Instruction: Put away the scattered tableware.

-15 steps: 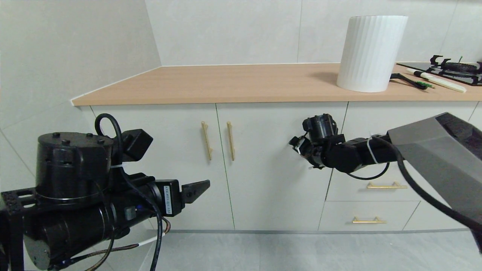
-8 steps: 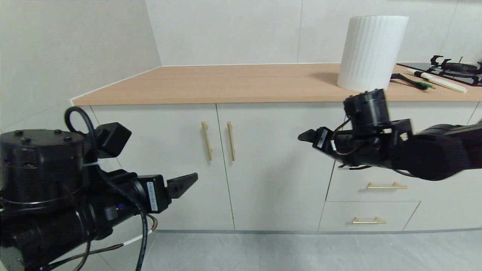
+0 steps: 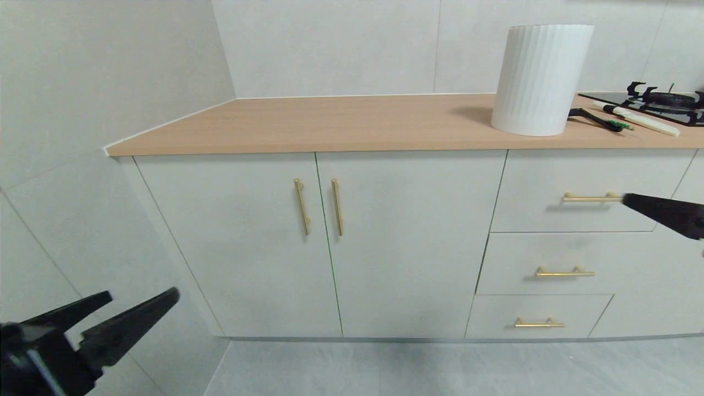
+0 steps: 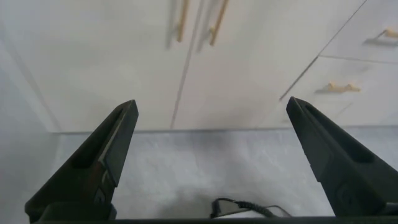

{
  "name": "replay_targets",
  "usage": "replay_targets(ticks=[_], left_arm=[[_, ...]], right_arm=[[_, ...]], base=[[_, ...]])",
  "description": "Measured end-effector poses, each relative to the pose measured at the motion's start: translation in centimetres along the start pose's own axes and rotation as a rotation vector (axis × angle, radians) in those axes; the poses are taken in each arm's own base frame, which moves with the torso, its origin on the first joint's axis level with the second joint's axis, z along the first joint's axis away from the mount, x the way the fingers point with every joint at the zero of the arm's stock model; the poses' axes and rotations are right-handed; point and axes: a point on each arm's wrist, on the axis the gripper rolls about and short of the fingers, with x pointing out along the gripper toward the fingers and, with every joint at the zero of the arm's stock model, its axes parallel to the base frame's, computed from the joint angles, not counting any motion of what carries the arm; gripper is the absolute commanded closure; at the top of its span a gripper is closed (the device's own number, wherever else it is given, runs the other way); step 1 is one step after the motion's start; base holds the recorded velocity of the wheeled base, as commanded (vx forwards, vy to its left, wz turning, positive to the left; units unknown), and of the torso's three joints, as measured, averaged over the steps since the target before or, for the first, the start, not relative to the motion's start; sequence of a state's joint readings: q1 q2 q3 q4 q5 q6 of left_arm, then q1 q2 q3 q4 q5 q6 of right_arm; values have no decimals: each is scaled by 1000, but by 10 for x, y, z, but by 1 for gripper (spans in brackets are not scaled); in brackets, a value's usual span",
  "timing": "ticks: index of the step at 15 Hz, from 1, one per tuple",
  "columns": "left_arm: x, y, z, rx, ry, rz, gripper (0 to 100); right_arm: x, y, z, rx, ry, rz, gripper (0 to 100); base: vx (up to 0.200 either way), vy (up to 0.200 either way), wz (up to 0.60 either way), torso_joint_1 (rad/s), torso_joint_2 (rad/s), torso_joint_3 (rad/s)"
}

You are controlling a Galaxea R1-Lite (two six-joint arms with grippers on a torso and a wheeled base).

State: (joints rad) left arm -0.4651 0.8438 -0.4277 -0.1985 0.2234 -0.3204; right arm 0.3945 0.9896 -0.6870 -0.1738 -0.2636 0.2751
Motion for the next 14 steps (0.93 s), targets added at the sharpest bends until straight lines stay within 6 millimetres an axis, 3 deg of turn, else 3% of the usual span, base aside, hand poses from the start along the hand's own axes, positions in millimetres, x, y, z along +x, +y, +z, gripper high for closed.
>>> replay_targets(ticks=[4, 7, 9, 11, 14], left_arm=[[-66, 24, -19, 56, -123, 60, 0], [-107, 32, -38, 85, -280, 138, 0], [-117, 33, -52, 84, -349, 200, 0], [-119, 34, -62, 80, -379, 265, 0], [-119, 33, -77, 126, -405, 319, 0]], right_arm=[[-93, -40, -32, -100, -111, -150, 0], [-144, -50, -65, -176, -200, -250, 0], [-160, -52, -91, -216, -248, -280, 0], [-162, -55, -115, -215, -264, -330, 0], [-159, -59, -131, -182, -272, -371, 0]], base=[[0, 0, 0, 0, 0, 0], [0, 0, 0, 0, 0, 0], [0, 0, 0, 0, 0, 0], [0, 0, 0, 0, 0, 0], [0, 0, 0, 0, 0, 0]])
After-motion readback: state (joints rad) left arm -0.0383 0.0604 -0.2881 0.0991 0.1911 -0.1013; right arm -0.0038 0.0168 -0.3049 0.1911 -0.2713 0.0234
